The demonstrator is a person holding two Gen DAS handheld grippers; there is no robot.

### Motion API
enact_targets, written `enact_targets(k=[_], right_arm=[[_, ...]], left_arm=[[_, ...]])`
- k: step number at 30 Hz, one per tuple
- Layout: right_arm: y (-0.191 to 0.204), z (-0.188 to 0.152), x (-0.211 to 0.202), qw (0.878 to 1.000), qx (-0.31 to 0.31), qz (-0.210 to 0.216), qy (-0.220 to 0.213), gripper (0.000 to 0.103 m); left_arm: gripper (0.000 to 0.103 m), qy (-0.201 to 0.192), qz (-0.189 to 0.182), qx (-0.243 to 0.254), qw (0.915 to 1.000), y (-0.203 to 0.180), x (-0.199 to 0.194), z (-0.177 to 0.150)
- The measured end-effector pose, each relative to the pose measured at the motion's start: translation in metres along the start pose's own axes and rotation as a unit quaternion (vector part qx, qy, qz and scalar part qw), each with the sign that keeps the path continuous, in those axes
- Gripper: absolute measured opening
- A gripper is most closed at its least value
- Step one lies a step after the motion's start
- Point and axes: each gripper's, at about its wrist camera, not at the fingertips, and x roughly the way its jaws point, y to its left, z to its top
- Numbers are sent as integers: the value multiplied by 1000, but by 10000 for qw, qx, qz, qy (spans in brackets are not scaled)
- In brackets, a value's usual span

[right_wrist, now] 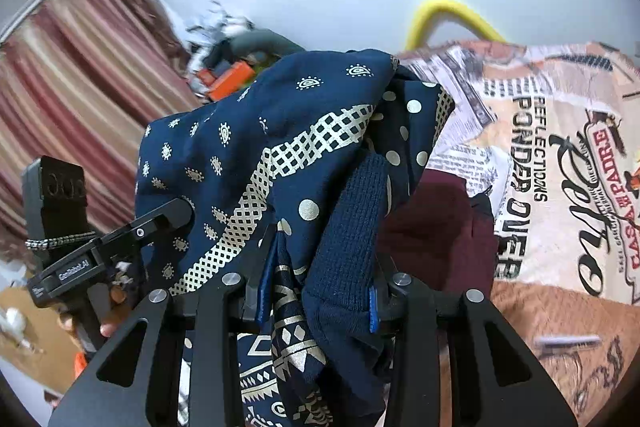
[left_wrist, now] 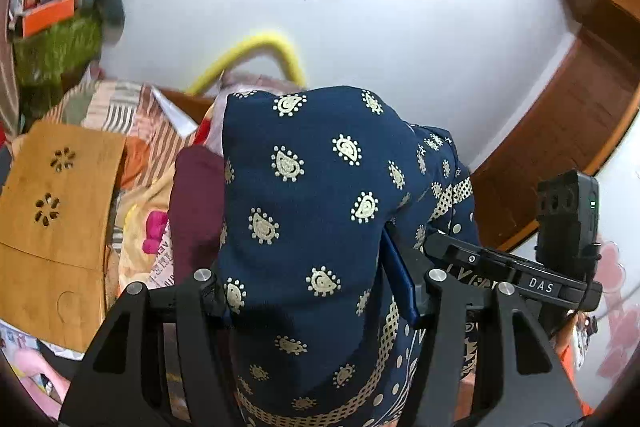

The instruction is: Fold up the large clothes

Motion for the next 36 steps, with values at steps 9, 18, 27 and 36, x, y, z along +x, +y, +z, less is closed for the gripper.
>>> enact_targets(k=[9, 18, 27, 36], right_arm=[[-36, 0, 78, 9964, 92, -651, 544, 38], [5, -31, 19, 9832, -1061, -1453, 314, 54], [45, -86, -57, 9773, -1372, -1614, 0, 55], [122, -116, -174, 9715, -1534, -1120, -1422, 55]], left_arm=[[66, 801, 601, -450, 9940, 57, 95, -17], [76, 604, 1085, 337, 9917, 15, 37, -47], [77, 284, 1499, 773, 9853, -44, -52, -117], [77, -1297, 1364, 993, 9771, -122, -199, -153]])
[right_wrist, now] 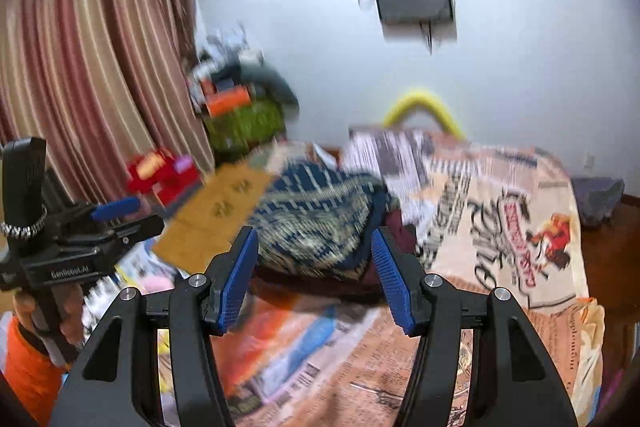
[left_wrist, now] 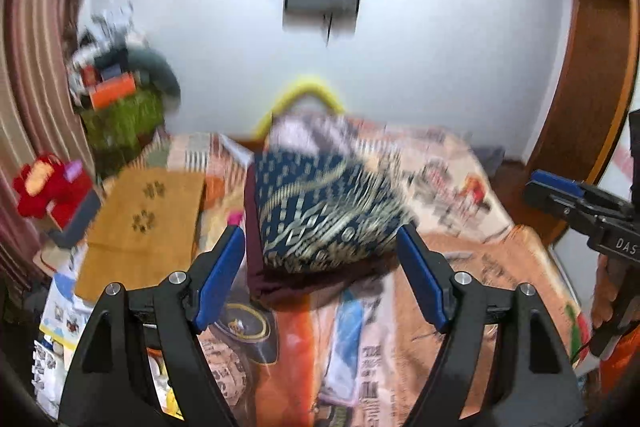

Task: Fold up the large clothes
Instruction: 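Place the folded hoodie onto the maroon garment and release both tools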

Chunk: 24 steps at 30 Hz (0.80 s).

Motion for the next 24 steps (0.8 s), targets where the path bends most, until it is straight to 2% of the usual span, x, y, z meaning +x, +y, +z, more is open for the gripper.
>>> enact_targets(k=[4, 6, 9, 14, 15, 17, 18, 22, 24], right_arm=[[32, 0, -57, 9969, -247, -1, -748, 55], [45, -4, -79, 9942, -350, 67, -1018, 55], [63, -16, -109, 9881, -466, 145, -1457, 55], [81, -34, -128, 9809, -597, 25, -1853, 56], [83, -37, -129, 9800, -599, 24, -1895, 57], [84, -42, -129, 9789, -627, -33, -1946, 71], [85, -46, -130, 9772, -661, -132, -2015, 73], [90, -51, -134, 9734, -698, -449, -2135, 83], [91, -53, -136, 9723, -708, -444, -2182, 90]], left_arm=[[77, -876, 77, 130, 9960, -22, -71, 0], [77, -1350, 223, 300, 9901, -37, -108, -7], [77, -1846, 369, 445, 9811, -55, -143, -21], [78, -2288, 467, 476, 9712, -77, -173, -47], [83, -2350, 468, 471, 9697, -80, -176, -52], [95, -2466, 482, 440, 9669, -85, -183, -63], [98, -2521, 522, 425, 9654, -88, -185, -68], [99, -2602, 724, 412, 9620, -94, -189, -79], [102, -2586, 689, 309, 9630, -90, -188, -80]])
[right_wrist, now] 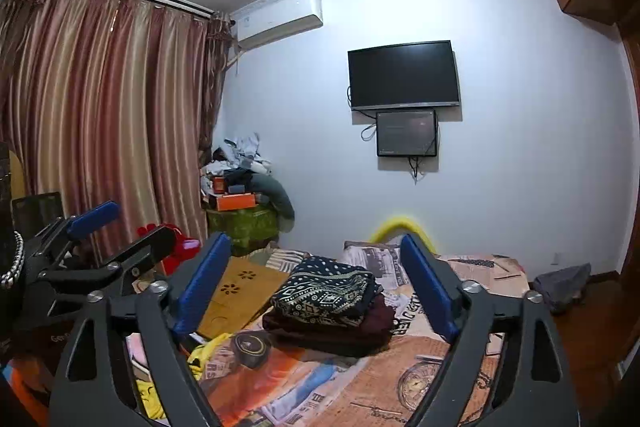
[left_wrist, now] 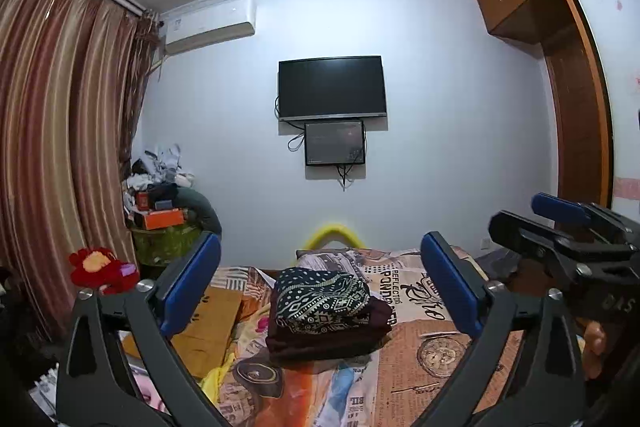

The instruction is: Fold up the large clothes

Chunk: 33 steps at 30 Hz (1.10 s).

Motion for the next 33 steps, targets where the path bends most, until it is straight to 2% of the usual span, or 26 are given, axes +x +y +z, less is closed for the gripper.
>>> enact_targets(k=[2, 8, 33], right_arm=[[0, -1, 0, 10000, -38, -48, -30, 95], [1, -4, -4, 9999, -101, -114, -82, 99], [-3, -10, -11, 9999, 51, -59, 63, 101]], left_arm=[[102, 43, -49, -106, 9999, 5, 2, -1], [102, 143, 27, -248, 9996, 10, 6, -9], [102, 287, 128, -398, 9987, 14, 6, -20]])
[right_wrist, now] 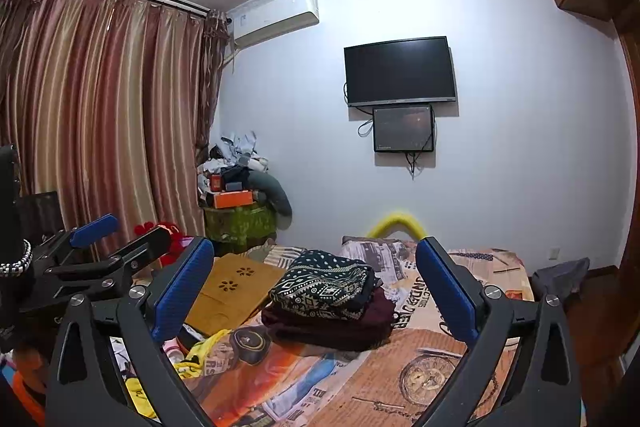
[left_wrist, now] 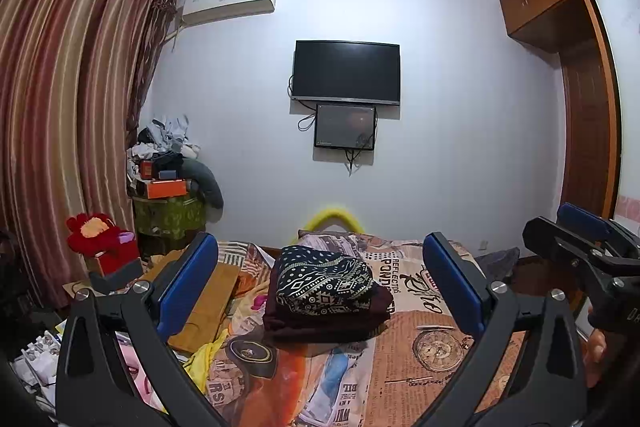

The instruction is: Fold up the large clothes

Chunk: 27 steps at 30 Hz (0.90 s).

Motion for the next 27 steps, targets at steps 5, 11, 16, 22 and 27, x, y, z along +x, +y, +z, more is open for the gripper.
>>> enact_targets(k=[5, 11, 16, 22, 27], right_arm=[[-2, 0, -2, 10000, 5, -5, 16, 101], [-3, 1, -3, 10000, 6, 6, 29, 101], [-4, 1, -4, 10000, 33, -17, 20, 101], [-6, 1, -5, 10000, 86, -17, 20, 101], [-7, 1, -5, 9999, 113, -12, 12, 102]], left_arm=[[102, 18, -5, -4, 10000, 0, 0, -1], [102, 19, -11, -13, 10000, 0, -1, -1], [102, 63, -73, 8, 10000, -1, 2, -3], [102, 117, -169, 6, 9998, -2, 4, -5], [102, 235, -296, -91, 9992, -2, 8, -7]])
